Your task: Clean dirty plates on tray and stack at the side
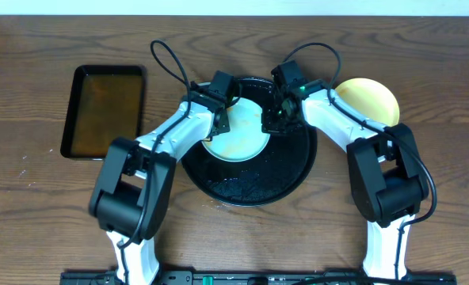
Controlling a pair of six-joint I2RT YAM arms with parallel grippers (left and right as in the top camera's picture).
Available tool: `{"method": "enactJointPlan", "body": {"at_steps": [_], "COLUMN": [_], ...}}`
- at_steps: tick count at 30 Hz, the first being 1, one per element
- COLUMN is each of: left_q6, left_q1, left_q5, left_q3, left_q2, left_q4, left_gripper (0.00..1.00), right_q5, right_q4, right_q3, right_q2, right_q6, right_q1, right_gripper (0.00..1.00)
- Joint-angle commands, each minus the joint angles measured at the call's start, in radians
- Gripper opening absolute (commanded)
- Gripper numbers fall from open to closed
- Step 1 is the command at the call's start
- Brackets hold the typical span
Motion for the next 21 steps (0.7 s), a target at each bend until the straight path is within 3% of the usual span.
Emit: {"method": "enactJointPlan", "body": {"at_steps": [1, 10, 21], "left_q6": [0.014, 0.062, 0.122], "left_q1": [0.089, 0.163, 0.571], "left_q5": [-0.219, -0.158, 0.217], "left_q3": [-0.015, -0.016, -0.017], "left_q2": [-0.113, -0.444, -0.363], "left_q4": [-0.031, -0.014, -0.014], "left_gripper": [0.08, 0.08, 0.08], "right_q5": [0.161, 0.159, 0.181], "right_q4": [-0.028, -0.023, -0.104], "right_q3": [-0.033, -0.025, 0.057], "right_q2": [0.041, 0.026, -0.137], "right_q6": [0.01, -0.026, -0.197], "right_q1": [-0.032, -0.032, -0.003], "right_gripper": [0.02, 0.01, 0.01]}}
